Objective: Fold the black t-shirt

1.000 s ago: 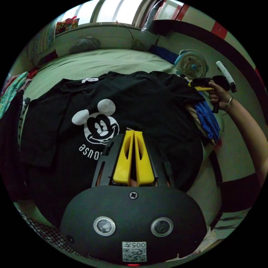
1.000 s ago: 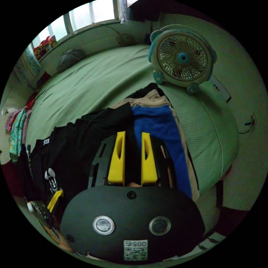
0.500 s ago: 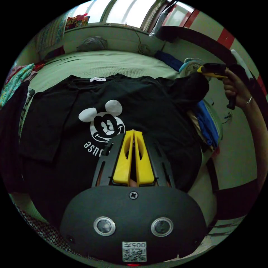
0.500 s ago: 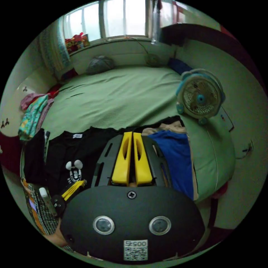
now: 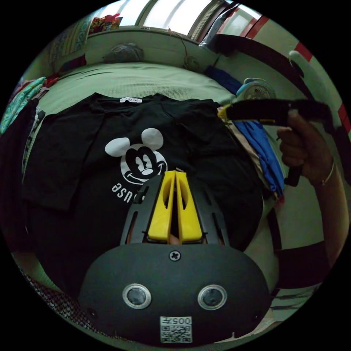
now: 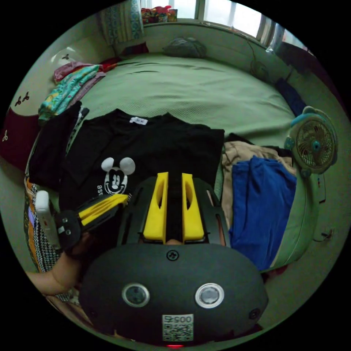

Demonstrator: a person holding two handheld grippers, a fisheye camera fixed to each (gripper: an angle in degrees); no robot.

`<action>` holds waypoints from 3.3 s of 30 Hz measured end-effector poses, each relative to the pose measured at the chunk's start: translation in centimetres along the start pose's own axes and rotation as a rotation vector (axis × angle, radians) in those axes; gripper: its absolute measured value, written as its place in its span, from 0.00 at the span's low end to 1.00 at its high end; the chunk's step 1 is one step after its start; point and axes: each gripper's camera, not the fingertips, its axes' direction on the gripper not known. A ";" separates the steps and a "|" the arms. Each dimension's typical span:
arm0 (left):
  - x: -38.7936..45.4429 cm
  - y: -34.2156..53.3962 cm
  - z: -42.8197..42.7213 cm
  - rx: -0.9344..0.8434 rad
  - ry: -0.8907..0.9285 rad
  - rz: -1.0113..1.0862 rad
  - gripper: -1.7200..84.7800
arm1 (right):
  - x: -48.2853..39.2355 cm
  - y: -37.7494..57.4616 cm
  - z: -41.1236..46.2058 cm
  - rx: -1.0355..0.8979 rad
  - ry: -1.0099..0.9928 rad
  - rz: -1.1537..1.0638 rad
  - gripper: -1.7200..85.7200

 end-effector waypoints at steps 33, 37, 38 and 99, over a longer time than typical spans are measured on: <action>-16.2 10.8 -19.4 0.027 -0.103 -0.102 0.02 | -6.6 14.7 0.2 0.038 -0.082 0.024 0.08; -20.9 15.9 -25.0 0.028 -0.148 -0.166 0.03 | -4.9 20.2 -1.8 0.063 -0.064 0.075 0.08; -21.7 16.7 -25.6 0.021 -0.157 -0.186 0.03 | -4.2 21.7 -2.2 0.069 -0.067 0.101 0.08; -30.6 25.0 -62.1 0.127 -0.444 -0.216 0.07 | -5.5 33.7 -14.3 0.248 0.113 0.118 0.09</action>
